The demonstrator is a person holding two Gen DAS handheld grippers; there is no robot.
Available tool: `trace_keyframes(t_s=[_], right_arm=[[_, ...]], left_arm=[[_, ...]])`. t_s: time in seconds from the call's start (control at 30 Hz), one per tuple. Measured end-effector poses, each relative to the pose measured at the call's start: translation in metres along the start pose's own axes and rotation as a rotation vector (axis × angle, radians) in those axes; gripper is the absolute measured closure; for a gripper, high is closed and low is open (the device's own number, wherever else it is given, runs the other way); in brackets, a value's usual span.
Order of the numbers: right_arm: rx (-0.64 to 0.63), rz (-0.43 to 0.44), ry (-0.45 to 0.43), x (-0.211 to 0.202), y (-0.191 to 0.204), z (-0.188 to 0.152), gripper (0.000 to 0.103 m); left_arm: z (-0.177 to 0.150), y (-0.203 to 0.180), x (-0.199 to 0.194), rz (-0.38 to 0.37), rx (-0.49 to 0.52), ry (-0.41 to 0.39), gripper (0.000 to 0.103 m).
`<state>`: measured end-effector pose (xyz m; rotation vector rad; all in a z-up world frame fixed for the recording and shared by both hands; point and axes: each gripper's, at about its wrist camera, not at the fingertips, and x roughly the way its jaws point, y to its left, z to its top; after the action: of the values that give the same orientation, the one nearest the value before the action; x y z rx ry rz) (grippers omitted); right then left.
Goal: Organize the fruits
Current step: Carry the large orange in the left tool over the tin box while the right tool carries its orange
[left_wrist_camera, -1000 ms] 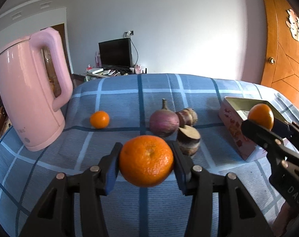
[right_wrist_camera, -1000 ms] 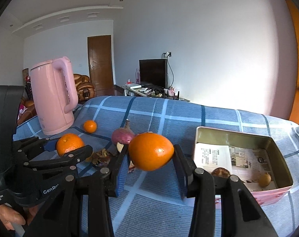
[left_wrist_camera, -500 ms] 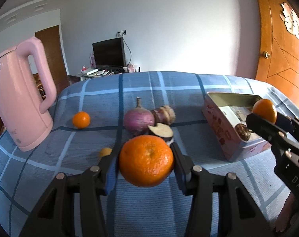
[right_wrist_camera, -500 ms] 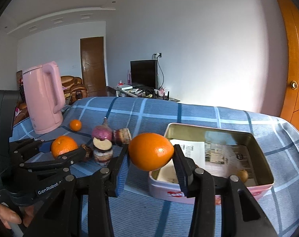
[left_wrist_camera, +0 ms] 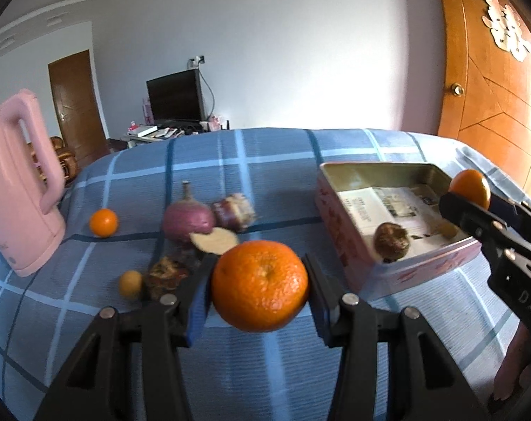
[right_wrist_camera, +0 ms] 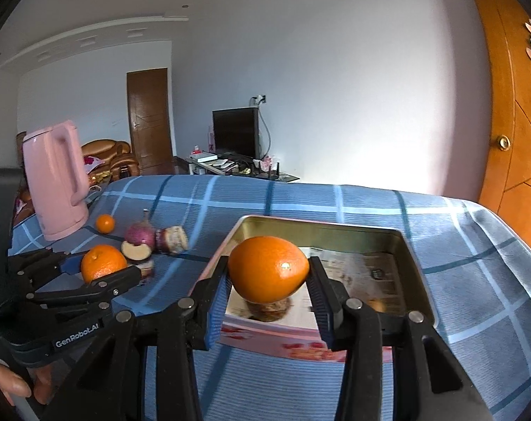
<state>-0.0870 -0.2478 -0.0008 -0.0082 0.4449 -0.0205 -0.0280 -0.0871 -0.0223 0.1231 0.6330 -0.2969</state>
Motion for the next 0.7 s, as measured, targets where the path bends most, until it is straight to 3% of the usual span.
trace_keyframes(t_s=[0.7], right_arm=[[0.078,-0.146,-0.019,-0.006,-0.085,0.005,0.058]], left_arm=[[0.026,-0.068,0.018,-0.091,0.06,-0.01,0.052]])
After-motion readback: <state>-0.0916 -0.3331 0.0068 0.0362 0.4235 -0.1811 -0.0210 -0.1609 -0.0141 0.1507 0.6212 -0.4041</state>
